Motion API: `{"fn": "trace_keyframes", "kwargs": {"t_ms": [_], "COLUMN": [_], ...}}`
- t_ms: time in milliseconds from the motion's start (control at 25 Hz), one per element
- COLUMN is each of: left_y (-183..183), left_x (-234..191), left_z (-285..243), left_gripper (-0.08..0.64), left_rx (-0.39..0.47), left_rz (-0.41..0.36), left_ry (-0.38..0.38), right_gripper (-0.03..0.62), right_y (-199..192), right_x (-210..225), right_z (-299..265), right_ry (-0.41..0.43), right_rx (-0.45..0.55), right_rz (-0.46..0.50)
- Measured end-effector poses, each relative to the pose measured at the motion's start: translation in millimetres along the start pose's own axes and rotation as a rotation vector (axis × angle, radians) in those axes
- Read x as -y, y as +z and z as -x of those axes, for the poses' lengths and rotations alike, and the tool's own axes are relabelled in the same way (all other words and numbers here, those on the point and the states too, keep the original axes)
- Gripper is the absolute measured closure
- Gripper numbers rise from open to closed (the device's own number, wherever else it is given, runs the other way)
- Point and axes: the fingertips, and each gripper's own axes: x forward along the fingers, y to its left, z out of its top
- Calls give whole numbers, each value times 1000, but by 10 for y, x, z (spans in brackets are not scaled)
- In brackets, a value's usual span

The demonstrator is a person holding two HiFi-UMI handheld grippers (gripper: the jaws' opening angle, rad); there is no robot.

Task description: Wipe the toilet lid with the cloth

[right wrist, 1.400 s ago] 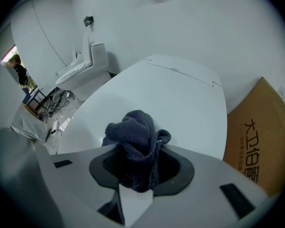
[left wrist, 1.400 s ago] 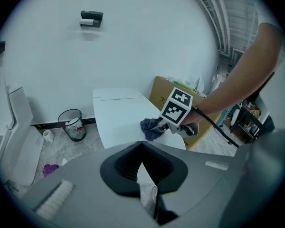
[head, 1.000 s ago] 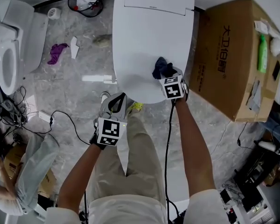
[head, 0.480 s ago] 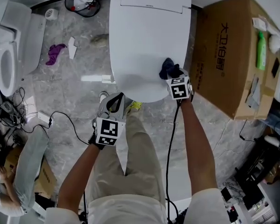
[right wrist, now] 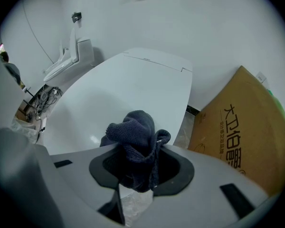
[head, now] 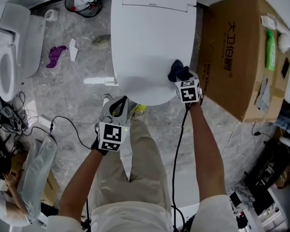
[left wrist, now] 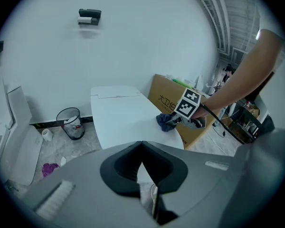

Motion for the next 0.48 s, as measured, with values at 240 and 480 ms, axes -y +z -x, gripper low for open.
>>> {"fn": "trace_keyframes", "kwargs": {"t_ms": [240,480], "left_y": [2,-57], "left_x": [-47,-125], "left_z": [15,86], "left_gripper": [560,560], "left_rx": [1,9], "left_rz": [7,14], "left_ry": [8,25], "right_gripper": [459,459], "right_y": [-63,-205], "right_x": [119,292], "right_z": [11,60], "right_ry": [-5,-41], "right_rx": [5,0], "right_rz": [-42,-97]}}
